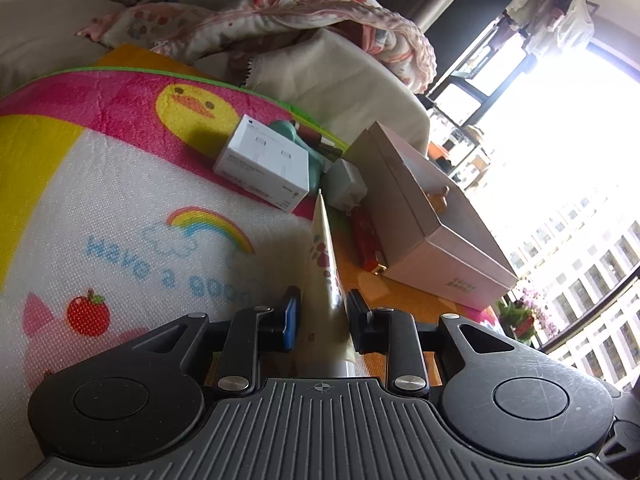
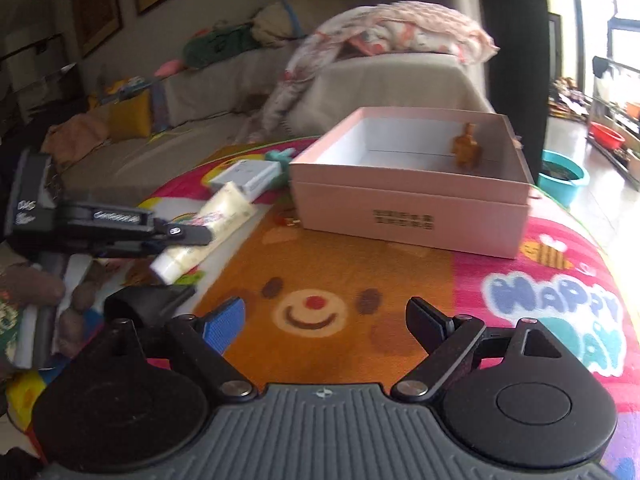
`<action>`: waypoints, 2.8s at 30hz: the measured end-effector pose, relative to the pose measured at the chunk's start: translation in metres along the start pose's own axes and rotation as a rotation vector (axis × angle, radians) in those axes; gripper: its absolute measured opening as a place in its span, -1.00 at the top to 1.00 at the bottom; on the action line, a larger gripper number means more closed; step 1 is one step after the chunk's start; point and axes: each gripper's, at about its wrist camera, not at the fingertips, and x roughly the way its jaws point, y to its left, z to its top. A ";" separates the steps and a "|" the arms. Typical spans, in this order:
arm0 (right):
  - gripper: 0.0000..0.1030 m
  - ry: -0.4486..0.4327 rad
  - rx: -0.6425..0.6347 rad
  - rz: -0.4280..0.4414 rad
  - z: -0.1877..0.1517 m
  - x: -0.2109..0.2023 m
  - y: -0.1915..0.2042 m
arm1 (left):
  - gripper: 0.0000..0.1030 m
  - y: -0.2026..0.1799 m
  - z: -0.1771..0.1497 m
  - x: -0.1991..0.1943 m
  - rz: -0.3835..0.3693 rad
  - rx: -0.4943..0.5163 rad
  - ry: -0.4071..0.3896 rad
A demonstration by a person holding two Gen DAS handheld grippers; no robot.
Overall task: Organize rigid objects
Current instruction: 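Grasp the cream lotion tube with the left tool, then lift the lotion tube with the left tool while the right tool grasps the black cup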
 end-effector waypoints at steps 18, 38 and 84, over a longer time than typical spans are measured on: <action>0.07 0.123 -0.115 0.152 -0.001 0.043 0.068 | 0.44 -0.006 -0.001 -0.002 0.022 0.048 0.010; -0.16 0.023 0.015 -0.246 -0.034 -0.014 -0.031 | 0.36 -0.094 -0.047 0.009 0.177 0.450 0.063; 0.01 -0.214 -0.003 -0.281 0.003 -0.093 -0.038 | 0.75 -0.177 -0.028 -0.038 -0.012 0.555 -0.052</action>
